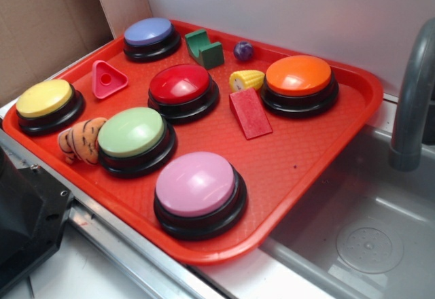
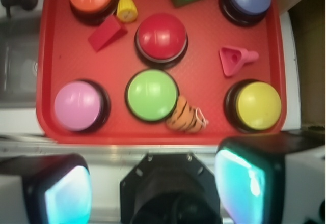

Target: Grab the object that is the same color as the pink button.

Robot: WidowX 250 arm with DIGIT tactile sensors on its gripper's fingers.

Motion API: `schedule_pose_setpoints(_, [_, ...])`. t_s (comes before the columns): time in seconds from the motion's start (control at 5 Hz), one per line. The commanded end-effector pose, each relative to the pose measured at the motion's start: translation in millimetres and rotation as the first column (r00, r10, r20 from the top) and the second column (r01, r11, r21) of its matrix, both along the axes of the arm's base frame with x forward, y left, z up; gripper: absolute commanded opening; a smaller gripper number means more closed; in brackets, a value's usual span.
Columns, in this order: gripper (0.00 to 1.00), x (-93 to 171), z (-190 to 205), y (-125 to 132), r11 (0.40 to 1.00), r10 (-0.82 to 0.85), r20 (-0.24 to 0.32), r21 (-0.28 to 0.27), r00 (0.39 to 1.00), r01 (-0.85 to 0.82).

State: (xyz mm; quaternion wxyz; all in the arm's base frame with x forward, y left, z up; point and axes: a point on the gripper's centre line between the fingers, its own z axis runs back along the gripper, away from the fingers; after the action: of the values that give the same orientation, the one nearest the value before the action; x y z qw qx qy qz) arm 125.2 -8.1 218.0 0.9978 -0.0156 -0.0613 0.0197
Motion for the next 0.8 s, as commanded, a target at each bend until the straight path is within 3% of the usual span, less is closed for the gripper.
schedule_pose_setpoints(0.0, [1.00,35,-34,37,0.990,0.078,0.070,0.111,0.994,-0.086])
schedule_pose_setpoints(0.2, [1.00,47,-57,67,0.987,0.127,0.076,0.093,0.989,-0.134])
schedule_pose_setpoints(0.6, [1.00,71,-110,114,0.967,0.221,0.093,0.111,0.971,-0.231])
